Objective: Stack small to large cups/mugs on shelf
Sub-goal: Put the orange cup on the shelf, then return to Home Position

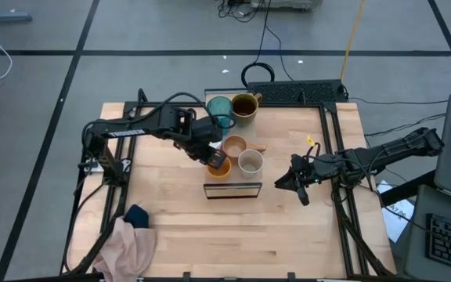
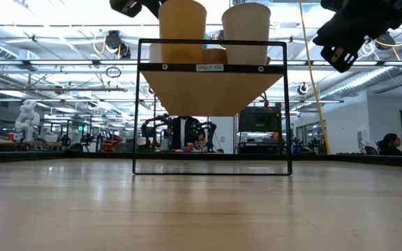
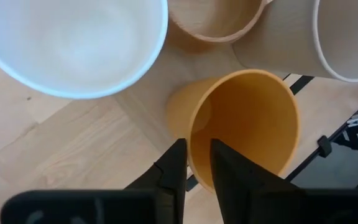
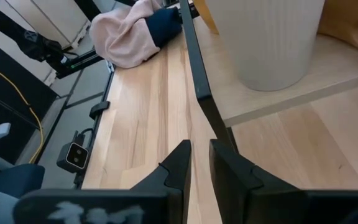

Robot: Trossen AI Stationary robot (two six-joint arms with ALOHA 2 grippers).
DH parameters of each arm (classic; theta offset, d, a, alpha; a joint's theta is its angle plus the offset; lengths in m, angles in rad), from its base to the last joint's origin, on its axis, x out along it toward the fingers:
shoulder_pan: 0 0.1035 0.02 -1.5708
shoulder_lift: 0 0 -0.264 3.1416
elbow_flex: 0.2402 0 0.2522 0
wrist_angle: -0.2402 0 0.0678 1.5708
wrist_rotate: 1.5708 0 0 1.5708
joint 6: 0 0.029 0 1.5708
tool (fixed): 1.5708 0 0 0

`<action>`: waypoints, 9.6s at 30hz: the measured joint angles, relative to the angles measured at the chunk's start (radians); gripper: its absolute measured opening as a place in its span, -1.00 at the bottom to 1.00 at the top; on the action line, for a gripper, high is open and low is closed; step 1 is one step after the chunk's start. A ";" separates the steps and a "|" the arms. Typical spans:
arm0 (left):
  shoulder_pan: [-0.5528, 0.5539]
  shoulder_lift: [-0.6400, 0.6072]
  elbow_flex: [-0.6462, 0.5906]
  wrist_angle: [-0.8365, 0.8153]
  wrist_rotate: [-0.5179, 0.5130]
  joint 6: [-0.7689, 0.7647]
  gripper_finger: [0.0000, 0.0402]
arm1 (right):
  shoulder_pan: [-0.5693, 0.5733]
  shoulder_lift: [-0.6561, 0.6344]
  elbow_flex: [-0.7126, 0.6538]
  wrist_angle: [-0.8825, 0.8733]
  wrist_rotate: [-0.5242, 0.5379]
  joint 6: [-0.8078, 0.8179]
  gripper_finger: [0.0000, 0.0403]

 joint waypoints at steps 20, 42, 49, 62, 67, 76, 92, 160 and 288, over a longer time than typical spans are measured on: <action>-0.001 -0.033 -0.001 0.008 0.037 -0.061 -0.64 | 0.000 0.000 0.000 -0.004 0.000 -0.001 -0.75; -0.040 -0.287 0.000 0.036 -0.072 0.509 -0.64 | -0.009 0.000 0.000 0.018 0.008 -0.066 -0.75; -0.124 -0.372 0.000 0.125 -0.165 0.583 -0.64 | -0.006 -0.002 -0.001 0.209 -0.011 -0.102 -0.75; -0.211 -0.467 -0.013 0.413 -0.122 1.007 -0.64 | -0.019 -0.143 -0.001 0.396 -0.022 -0.504 -0.75; -0.209 -0.539 -0.223 0.609 0.020 1.064 -0.64 | -0.037 -0.219 -0.001 0.251 -0.021 -0.455 -0.75; -0.163 -0.888 -0.897 1.199 0.025 0.981 -0.64 | -0.042 -0.275 -0.001 0.132 -0.019 -0.411 -0.75; -0.152 -1.054 -1.599 1.949 0.127 0.865 -0.64 | -0.084 -0.271 -0.001 0.047 -0.022 -0.372 -0.75; 0.066 -1.241 -1.965 1.923 0.208 0.959 -0.64 | -0.283 -0.323 -0.554 0.517 -0.045 -0.578 -0.75; -0.041 -1.762 -1.962 1.408 -0.173 0.989 -0.64 | -0.282 -0.780 -0.554 0.169 -0.048 -0.577 -0.75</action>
